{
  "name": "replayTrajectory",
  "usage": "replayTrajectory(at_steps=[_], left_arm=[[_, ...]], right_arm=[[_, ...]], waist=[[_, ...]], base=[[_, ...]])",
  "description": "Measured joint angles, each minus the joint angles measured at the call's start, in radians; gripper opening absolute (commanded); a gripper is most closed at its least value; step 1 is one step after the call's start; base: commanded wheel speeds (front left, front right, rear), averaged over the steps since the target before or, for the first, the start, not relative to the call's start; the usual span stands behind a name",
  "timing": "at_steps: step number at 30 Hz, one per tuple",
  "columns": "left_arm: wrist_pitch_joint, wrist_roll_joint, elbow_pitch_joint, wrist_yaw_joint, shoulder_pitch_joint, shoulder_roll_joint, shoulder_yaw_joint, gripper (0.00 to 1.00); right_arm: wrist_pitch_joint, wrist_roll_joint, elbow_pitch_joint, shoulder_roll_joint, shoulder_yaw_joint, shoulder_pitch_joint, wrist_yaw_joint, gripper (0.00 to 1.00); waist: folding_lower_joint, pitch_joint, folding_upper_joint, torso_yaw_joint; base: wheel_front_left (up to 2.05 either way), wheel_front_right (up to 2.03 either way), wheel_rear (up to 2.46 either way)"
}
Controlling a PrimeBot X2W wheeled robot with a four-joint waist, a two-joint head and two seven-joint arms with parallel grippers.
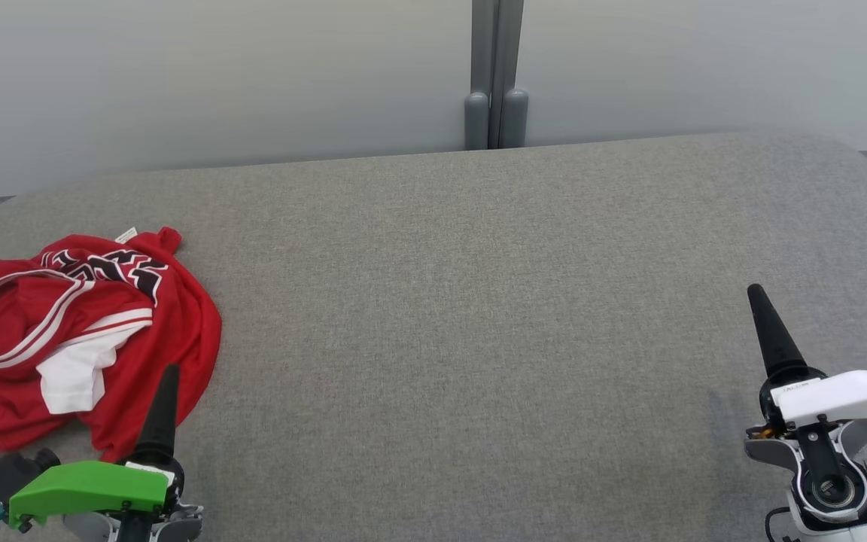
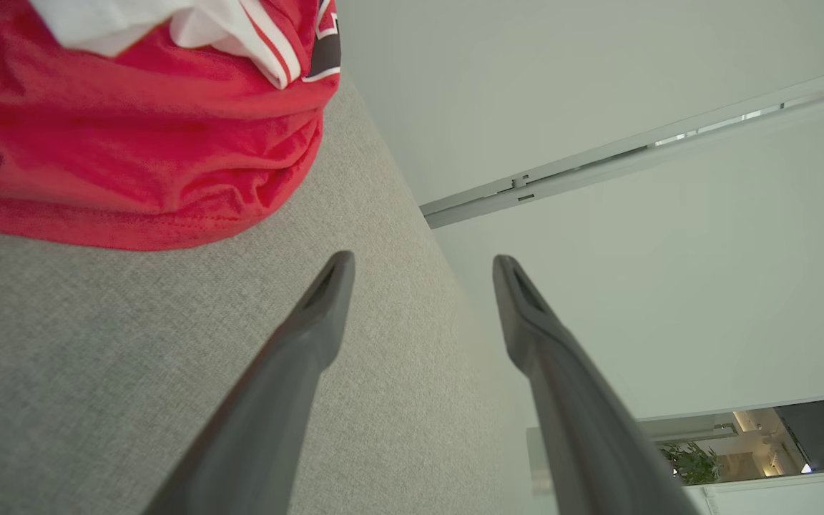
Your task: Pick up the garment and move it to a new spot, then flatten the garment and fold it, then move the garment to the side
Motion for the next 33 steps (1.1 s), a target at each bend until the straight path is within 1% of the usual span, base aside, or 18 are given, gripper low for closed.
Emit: replayTrajectory(at_steps=[2, 6, 10, 12, 13, 14, 29, 30, 33], left_arm=[[-0.009, 0.038, 0.0, 0.0, 0.0, 0.005, -0.005, 1.0], [-0.02, 0.109, -0.001, 0.01, 0.0, 0.013, -0.014, 1.0], [-0.032, 0.176, -0.011, 0.019, -0.002, 0.015, -0.013, 1.0], [-0.042, 0.2, -0.015, 0.022, -0.002, 0.015, -0.019, 1.0], [-0.043, 0.238, -0.021, 0.028, -0.002, 0.015, -0.028, 1.0], [-0.052, 0.25, -0.023, 0.029, -0.002, 0.015, -0.031, 1.0], [-0.104, 0.505, -0.037, 0.052, 0.0, 0.032, -0.063, 1.0], [-0.104, 0.52, -0.037, 0.052, 0.0, 0.032, -0.064, 1.0], [-0.116, 0.566, -0.039, 0.052, 0.002, 0.033, -0.068, 1.0]], right_arm=[[-0.005, -0.041, -0.005, -0.003, 0.015, 0.0, -0.002, 1.0], [-0.02, -0.114, -0.014, -0.008, 0.04, 0.0, -0.018, 1.0], [-0.035, -0.186, -0.017, -0.02, 0.072, 0.0, -0.021, 1.0], [-0.039, -0.224, -0.019, -0.025, 0.087, 0.0, -0.034, 1.0], [-0.049, -0.255, -0.02, -0.026, 0.098, 0.0, -0.038, 1.0], [-0.053, -0.273, -0.021, -0.027, 0.103, 0.0, -0.043, 1.0], [-0.106, -0.504, -0.028, -0.043, 0.178, 0.0, -0.072, 1.0], [-0.107, -0.522, -0.03, -0.044, 0.182, 0.0, -0.079, 1.0], [-0.117, -0.562, -0.031, -0.048, 0.191, 0.001, -0.08, 1.0]], waist=[[0.0, 0.001, 0.0, 0.0], [0.0, 0.002, 0.0, 0.001], [0.0, 0.002, 0.0, 0.002], [0.0, 0.002, 0.0, 0.002], [0.0, 0.002, 0.0, 0.002], [0.0, 0.002, 0.0, 0.002], [0.0, -0.001, 0.0, 0.0], [0.0, -0.002, 0.0, -0.001], [0.0, -0.003, 0.0, -0.002]], base=[[0.0, 0.0, 0.0], [0.0, 0.0, 0.0], [0.0, 0.0, 0.0], [0.0, 0.0, 0.0], [0.0, 0.0, 0.0], [0.0, 0.0, 0.0], [0.0, 0.0, 0.0], [0.0, 0.0, 0.0], [0.0, 0.0, 0.0]])
